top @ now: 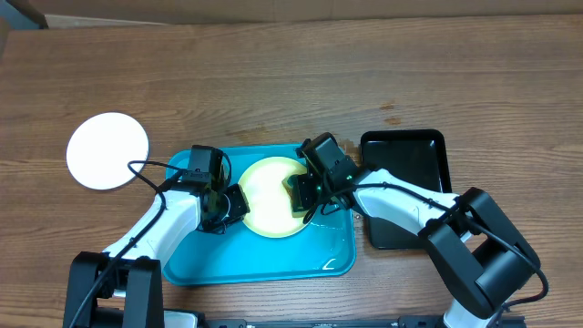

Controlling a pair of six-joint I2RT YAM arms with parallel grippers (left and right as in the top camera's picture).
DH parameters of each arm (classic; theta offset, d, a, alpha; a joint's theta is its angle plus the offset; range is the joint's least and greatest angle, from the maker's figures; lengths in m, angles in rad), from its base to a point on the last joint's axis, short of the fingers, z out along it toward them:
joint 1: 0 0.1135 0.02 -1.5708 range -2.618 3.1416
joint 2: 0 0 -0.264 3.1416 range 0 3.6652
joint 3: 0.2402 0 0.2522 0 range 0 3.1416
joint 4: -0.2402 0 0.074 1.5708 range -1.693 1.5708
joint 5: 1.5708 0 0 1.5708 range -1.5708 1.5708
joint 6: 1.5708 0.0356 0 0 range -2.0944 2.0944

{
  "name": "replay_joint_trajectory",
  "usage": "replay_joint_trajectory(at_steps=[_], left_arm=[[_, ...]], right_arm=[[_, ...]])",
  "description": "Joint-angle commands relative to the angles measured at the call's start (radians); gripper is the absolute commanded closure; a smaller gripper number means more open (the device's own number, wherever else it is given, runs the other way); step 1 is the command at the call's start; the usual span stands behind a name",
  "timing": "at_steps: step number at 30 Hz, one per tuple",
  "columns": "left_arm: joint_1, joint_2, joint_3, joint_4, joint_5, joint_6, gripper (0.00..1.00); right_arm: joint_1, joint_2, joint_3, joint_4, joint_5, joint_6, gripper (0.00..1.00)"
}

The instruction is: Clean dirty plates on tray and stack at the side

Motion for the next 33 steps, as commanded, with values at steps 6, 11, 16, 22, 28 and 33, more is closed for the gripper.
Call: replay_joint_trajectory(at_steps=[6,11,16,22,28,33], left_arm=[[-0.008,0.027,-0.031,-0.010,-0.055,0.022,0.96],[-0.008,0.027,-0.031,-0.011,-0.055,0.023,0.96],[-0.008,0.027,-0.031,-0.017,-0.067,0.023,0.96],[-0.008,0.027,-0.031,-0.017,-0.069,0.023,0.96],[-0.007,0.027,-0.031,-0.011,-0.076,0.023,0.96],[-0.007,0.023,-0.002,-0.020,-0.100,0.053,0.96]], right_arm=[[0.136,0.015,-0.079,0.145,-0.082,0.152,0.96],[0.141,0.009,-0.039,0.292,-0.116,0.152,0.96],[0.039,-0.066,0.061,0.247,-0.115,0.138,0.96],[-0.120,-0.186,0.127,0.044,-0.108,0.035,0.96],[-0.278,-0.257,0.127,-0.313,-0.011,-0.101,0.96],[-0.386,-0.251,0.105,-0.617,0.306,-0.156,0.96]])
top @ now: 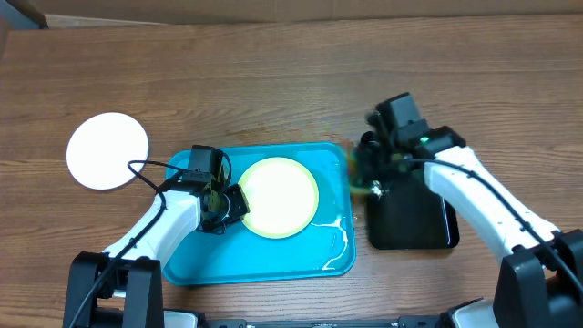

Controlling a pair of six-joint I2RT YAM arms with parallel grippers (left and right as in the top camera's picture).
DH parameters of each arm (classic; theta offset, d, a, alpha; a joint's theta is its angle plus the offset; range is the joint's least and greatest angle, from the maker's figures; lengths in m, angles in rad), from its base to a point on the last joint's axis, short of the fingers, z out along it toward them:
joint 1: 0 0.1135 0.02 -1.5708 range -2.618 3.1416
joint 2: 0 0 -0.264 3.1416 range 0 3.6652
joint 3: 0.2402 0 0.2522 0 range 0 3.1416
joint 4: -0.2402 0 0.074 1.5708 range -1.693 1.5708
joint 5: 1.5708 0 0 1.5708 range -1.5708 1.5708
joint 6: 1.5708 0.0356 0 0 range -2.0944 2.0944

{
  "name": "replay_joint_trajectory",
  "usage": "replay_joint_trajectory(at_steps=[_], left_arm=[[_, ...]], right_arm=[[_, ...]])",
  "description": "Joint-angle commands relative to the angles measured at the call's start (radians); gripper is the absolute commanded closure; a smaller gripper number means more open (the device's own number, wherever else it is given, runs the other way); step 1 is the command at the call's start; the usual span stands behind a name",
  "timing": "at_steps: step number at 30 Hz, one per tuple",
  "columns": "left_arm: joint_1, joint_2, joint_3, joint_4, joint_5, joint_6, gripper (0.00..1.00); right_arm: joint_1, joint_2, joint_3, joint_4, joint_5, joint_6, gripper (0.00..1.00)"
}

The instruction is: Clean dirty plates on tray and stack at the side

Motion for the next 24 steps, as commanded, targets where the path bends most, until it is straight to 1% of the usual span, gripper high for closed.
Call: replay_joint_trajectory(at_steps=[1,3,5,10,11,12,14,16,18,20,24], left_arm=[[-0.007,0.021,0.004,-0.023,-0.093,0.054,0.96],[-0.007,0.009,0.036,-0.051,-0.102,0.067,0.96],[-0.007,-0.011,0.082,-0.101,-0.143,0.067,0.96],[-0.008,-0.078,0.200,-0.245,-0.303,0.067,0.96],[-0.009,-0.100,0.227,-0.276,-0.340,0.067,0.96],[-0.013,-0.116,0.246,-0.297,-0.366,0.067,0.96],[-0.023,-0.150,0.286,-0.338,-0.425,0.067,0.96],[-0.045,-0.191,0.329,-0.381,-0.487,0.068,0.96],[-0.076,-0.224,0.359,-0.406,-0.541,0.079,0.96],[-0.119,-0.253,0.381,-0.424,-0.615,0.092,0.96],[-0.240,-0.286,0.389,-0.428,-0.797,0.111,0.96]], right_arm=[[-0.054,-0.003,-0.019,-0.087,0.273,-0.064,0.96],[-0.077,-0.003,-0.051,-0.104,0.339,-0.065,0.96],[-0.096,-0.002,-0.091,-0.089,0.354,-0.064,0.96],[-0.113,0.000,-0.205,0.053,0.357,-0.056,0.96],[-0.113,0.000,-0.234,0.103,0.357,-0.056,0.90],[-0.113,0.000,-0.250,0.131,0.357,-0.056,0.75],[-0.113,0.000,-0.274,0.169,0.357,-0.056,0.55],[-0.113,0.000,-0.282,0.178,0.357,-0.057,0.27],[-0.113,0.000,-0.279,0.181,0.357,-0.057,0.19],[-0.116,0.000,-0.263,0.166,0.341,-0.057,0.18],[-0.148,0.000,-0.190,0.073,0.245,-0.057,0.17]])
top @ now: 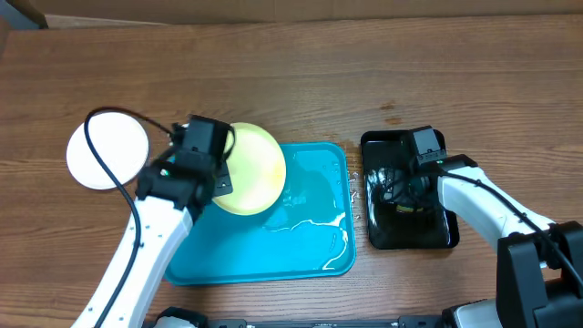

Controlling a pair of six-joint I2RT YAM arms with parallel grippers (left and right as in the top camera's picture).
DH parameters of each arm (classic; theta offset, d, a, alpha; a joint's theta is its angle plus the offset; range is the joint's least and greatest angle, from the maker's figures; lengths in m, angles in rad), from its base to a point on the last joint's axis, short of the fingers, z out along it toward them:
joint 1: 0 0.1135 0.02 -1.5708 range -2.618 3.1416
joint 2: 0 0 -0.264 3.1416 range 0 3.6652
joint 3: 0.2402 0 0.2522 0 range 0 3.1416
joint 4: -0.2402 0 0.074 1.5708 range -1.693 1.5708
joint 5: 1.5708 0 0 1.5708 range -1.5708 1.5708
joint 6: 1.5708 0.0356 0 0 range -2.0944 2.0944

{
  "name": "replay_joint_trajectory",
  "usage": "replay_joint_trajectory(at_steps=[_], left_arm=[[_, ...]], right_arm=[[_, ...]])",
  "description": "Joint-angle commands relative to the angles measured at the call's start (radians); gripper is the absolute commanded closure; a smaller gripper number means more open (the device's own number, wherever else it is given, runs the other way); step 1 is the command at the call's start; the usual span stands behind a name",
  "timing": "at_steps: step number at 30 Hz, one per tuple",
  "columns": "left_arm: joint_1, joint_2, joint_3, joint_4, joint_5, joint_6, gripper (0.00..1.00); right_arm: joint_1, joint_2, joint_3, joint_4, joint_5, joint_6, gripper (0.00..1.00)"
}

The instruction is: Clean dirty plates on tray and stack at the side

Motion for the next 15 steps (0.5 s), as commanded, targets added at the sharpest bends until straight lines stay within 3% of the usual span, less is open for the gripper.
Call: replay_joint_trajectory(at_steps=[1,5,7,15], left_arm=[[-0.115,-0.029,0.024,-0.003,-0.259,0.032,0.96],[-0.293,-0.025,0.024,-0.018,-0.519,0.032,0.96],[-0.418,-0.025,0.024,-0.023,-0.719,0.032,0.96],[-0.694,-0.025,0.024,-0.010,-1.160,0.037,0.96]], right_arm=[[-0.040,-0.003,0.087,-0.048,-0.085,-0.002,0.16],[-0.095,-0.003,0.129,-0.120,-0.113,-0.002,0.12],[-0.121,-0.003,0.129,-0.130,-0.135,-0.018,0.06],[-0.125,-0.003,0.129,-0.127,-0.165,-0.074,0.03]])
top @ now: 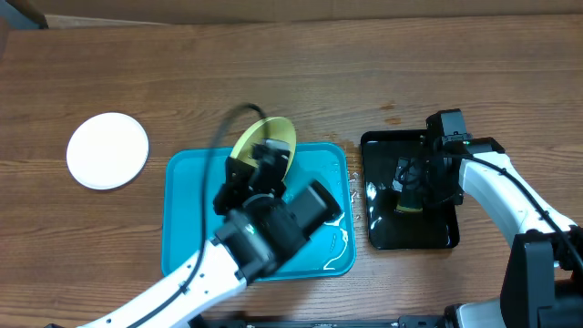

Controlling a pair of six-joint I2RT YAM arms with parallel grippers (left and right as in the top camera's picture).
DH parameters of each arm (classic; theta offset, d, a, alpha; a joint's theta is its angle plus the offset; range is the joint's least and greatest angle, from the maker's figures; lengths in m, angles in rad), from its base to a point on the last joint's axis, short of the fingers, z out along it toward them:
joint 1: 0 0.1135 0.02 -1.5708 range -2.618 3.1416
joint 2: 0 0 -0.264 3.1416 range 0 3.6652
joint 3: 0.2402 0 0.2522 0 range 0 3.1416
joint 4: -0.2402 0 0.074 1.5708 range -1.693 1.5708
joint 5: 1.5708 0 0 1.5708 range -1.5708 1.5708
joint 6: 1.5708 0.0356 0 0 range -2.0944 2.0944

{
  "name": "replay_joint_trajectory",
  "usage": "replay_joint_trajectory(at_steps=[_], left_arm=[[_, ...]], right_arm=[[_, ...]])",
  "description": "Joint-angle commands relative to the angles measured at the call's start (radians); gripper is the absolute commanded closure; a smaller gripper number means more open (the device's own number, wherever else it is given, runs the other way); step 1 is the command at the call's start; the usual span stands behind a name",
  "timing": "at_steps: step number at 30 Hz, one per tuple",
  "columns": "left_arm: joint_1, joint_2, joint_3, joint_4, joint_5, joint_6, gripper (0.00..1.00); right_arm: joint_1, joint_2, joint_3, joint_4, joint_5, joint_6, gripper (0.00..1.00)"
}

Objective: Clean dirty plates on tray and stack at the side
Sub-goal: 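Carry the yellow plate with the left gripper toward the white plate stack, then lower the yellow plate onto the white plate and open the left gripper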

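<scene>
A yellow plate (265, 135) is held tilted on edge above the far rim of the blue tray (187, 228), with my left gripper (264, 157) shut on its near rim. The left arm is raised high toward the overhead camera and hides much of the tray. A clean white plate (107, 150) lies flat on the table to the left. At the right, my right gripper (404, 178) hangs over the black tray (437, 232). Its dark fingers look parted, and a yellowish sponge (408, 208) lies in the tray just below them.
Water streaks (339, 230) and droplets lie on the blue tray's right side and at its right rim. The wooden table (364, 64) stretches behind both trays. The left arm's bulky links (273, 228) loom over the blue tray.
My left arm has risen toward the camera and swung right, and the yellow plate is now tilted steeper over the tray's far edge. My right gripper has shifted slightly back over the black tray.
First the yellow plate lay on the blue tray, my left gripper at its left rim, my right gripper on it. Then the right gripper stood over the black tray's left edge with the sponge. Later the left held the plate raised left of the tray; now higher, tilted.
</scene>
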Motion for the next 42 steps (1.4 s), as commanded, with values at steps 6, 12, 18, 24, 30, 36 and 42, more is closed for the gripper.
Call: replay_joint_trajectory(at_steps=[6,12,18,24,30,36,42], left_arm=[[-0.133,-0.008,0.021,0.045,-0.351,0.100,0.96],[-0.133,-0.008,0.021,0.065,-0.351,0.101,0.96],[-0.087,-0.008,0.021,0.118,-0.098,0.082,0.96],[0.166,-0.008,0.021,0.115,0.430,-0.106,0.96],[0.609,-0.008,0.021,0.125,0.858,-0.120,0.96],[1.059,-0.007,0.021,0.162,1.098,-0.121,0.96],[1.378,0.031,0.021,0.244,1.109,-0.138,0.96]], right_arm=[[-0.003,-0.003,0.014,0.014,-0.017,-0.023,0.03],[-0.003,-0.003,0.014,0.030,-0.017,-0.023,0.02],[-0.003,-0.003,0.013,0.031,-0.018,-0.023,0.02],[-0.003,-0.002,-0.016,0.054,-0.018,-0.023,0.02],[-0.003,-0.002,-0.066,0.113,-0.021,-0.021,0.02],[-0.003,0.000,-0.119,0.165,-0.021,-0.021,0.06],[-0.003,0.002,-0.134,0.179,-0.021,-0.022,0.05]])
